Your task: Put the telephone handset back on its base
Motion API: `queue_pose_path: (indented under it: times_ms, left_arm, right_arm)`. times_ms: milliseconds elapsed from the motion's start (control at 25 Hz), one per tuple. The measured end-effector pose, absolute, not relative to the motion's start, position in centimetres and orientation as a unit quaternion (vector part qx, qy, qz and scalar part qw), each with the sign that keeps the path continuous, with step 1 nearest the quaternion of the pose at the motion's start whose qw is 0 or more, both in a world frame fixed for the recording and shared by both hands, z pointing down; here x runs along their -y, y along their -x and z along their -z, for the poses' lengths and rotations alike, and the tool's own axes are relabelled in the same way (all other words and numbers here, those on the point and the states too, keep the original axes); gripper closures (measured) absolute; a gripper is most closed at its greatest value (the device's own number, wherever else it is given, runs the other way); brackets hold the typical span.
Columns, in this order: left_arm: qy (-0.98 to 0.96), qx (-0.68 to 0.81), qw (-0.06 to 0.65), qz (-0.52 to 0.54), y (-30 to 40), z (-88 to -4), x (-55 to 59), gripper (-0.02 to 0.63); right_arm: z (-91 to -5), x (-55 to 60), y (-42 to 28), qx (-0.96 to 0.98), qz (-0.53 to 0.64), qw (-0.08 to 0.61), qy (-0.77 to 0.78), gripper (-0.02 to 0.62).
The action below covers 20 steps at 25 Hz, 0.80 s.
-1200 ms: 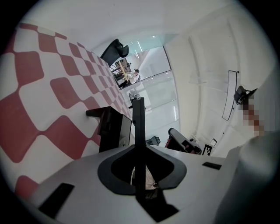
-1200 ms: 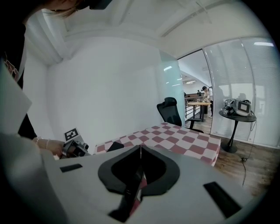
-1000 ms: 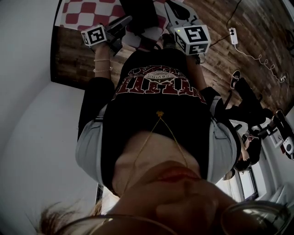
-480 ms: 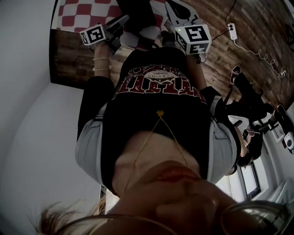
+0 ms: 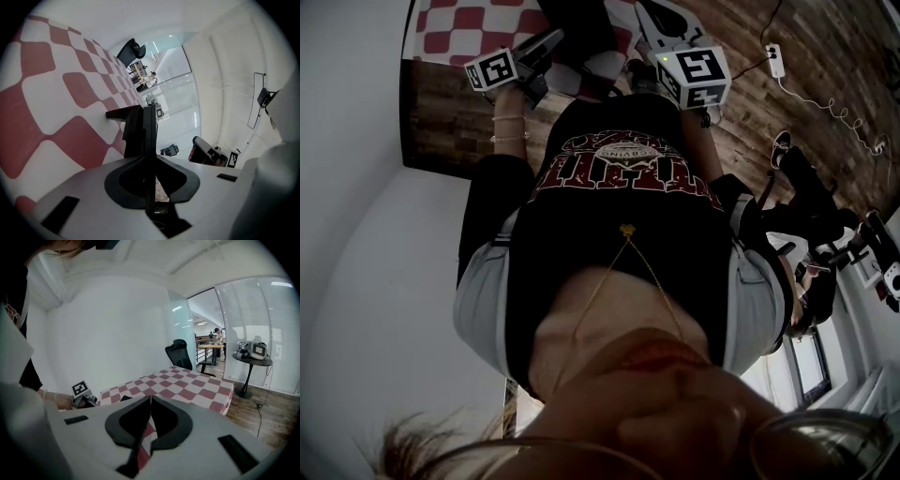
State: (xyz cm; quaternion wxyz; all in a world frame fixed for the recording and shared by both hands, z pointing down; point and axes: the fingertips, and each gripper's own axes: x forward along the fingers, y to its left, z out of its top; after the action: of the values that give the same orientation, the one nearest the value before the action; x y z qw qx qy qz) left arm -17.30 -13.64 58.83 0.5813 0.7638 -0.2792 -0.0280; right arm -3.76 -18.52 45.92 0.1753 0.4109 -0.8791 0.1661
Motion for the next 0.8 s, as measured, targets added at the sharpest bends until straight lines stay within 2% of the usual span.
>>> queue_pose_path:
  times_ms: [800]
  left_arm:
    - [-0.784,0.278,0.555,0.029,17.7,-60.0,13.6,0.531]
  right_arm:
    - [-46.0,18.0,2.1,0.872,-0.170,0.179,-0.422,0.574]
